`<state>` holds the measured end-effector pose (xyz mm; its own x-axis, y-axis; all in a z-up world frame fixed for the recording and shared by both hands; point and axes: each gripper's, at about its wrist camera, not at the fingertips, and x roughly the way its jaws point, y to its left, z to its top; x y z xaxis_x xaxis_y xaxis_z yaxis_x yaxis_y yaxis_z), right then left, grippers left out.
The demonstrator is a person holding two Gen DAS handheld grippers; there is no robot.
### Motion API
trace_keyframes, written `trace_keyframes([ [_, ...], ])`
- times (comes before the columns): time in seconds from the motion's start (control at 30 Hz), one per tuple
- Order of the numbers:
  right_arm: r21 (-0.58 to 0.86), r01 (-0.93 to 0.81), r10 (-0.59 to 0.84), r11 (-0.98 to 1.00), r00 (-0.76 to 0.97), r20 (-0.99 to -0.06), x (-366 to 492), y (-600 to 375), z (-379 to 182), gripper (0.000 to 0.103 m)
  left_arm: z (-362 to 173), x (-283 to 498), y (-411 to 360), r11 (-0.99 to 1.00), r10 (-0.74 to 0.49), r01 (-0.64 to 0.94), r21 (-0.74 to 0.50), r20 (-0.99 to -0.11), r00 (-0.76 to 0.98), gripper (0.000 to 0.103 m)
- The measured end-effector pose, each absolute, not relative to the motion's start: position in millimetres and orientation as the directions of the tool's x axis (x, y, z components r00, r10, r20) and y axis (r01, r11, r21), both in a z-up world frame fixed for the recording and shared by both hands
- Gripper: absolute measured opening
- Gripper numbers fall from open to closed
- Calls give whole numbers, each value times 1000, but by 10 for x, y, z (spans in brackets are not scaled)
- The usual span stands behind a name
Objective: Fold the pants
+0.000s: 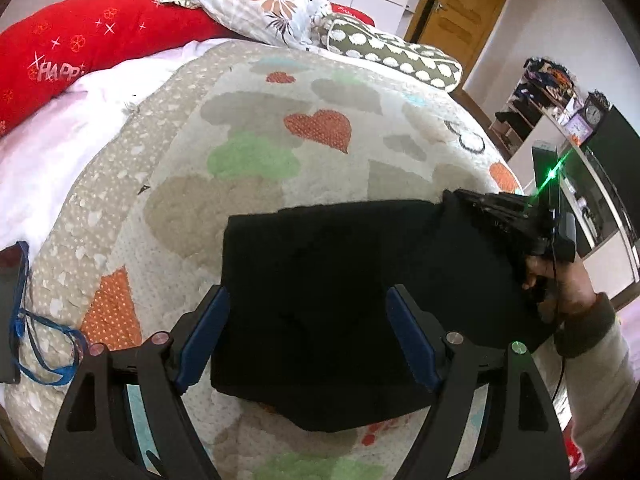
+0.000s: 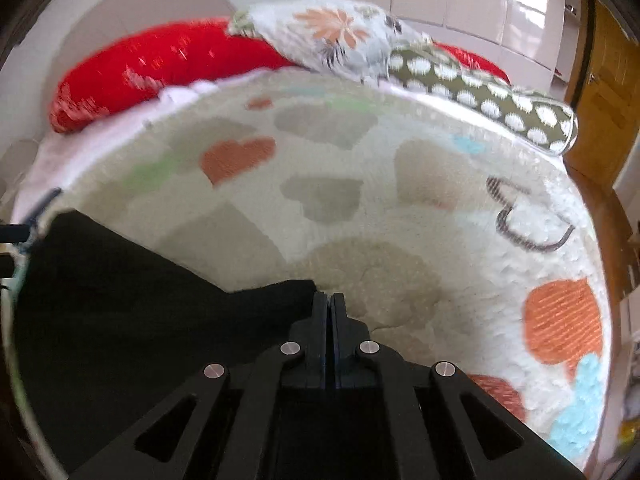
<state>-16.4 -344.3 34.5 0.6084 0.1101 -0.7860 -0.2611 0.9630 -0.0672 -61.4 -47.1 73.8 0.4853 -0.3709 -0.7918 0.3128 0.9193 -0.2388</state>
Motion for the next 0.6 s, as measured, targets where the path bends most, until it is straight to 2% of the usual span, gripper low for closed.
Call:
trace_keyframes([
  [0.07,-48,-243,120,969,628,-769,-213,-3502,394,4,768,-639,-472,920,-363,321,-223,-791,493,81],
  [0.13,-27,-209,120,978,657,-744,-344,-3627,553,21,829,-670,-430,923,-359,320,-214,-782,509,81],
  [0.17,-13,-198,123,980,662,-739,-413,-3693,636,33,865,-682,-404,924,-358,318,-214,-777,518,81],
  [0.2,-4,-186,124,983,669,-733,-515,-3772,734,38,900,-693,-373,925,-357,314,-214,-771,526,81],
  [0.37,-39,-148,75,988,689,-721,-1117,-4036,967,39,973,-699,-291,923,-372,299,-240,-749,547,83],
  [0.5,-80,-74,-15,994,639,-769,-1543,-4302,772,39,797,-622,-374,941,-322,272,-200,-774,545,83],
  [0.6,-134,-10,-103,991,579,-808,-1841,-4528,600,39,553,-516,-440,936,-332,272,-221,-807,488,83],
])
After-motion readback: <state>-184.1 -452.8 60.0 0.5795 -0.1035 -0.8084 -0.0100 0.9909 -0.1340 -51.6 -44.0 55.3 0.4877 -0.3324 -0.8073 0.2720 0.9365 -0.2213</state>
